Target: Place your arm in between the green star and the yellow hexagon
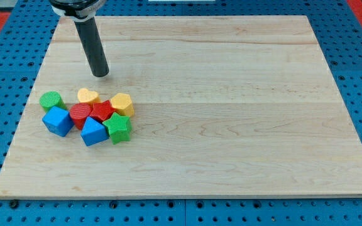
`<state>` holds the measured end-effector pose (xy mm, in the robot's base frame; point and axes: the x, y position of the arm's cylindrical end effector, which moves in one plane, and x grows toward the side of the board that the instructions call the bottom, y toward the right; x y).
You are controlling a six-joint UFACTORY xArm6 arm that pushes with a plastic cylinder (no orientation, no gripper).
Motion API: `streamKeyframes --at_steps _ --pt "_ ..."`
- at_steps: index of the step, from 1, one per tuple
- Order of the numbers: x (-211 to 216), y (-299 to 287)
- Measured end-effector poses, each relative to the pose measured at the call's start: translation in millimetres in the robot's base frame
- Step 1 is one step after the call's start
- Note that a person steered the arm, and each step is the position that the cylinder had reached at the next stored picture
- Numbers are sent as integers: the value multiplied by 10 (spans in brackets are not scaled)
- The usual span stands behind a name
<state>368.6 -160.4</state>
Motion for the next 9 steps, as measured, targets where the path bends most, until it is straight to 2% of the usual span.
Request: streamKeyframes --at_steps 5,6,7,8,9 --pt "-26 -2" --pt "-38 394" --pt "467 1172" --pt "1148 899" --pt "1142 518"
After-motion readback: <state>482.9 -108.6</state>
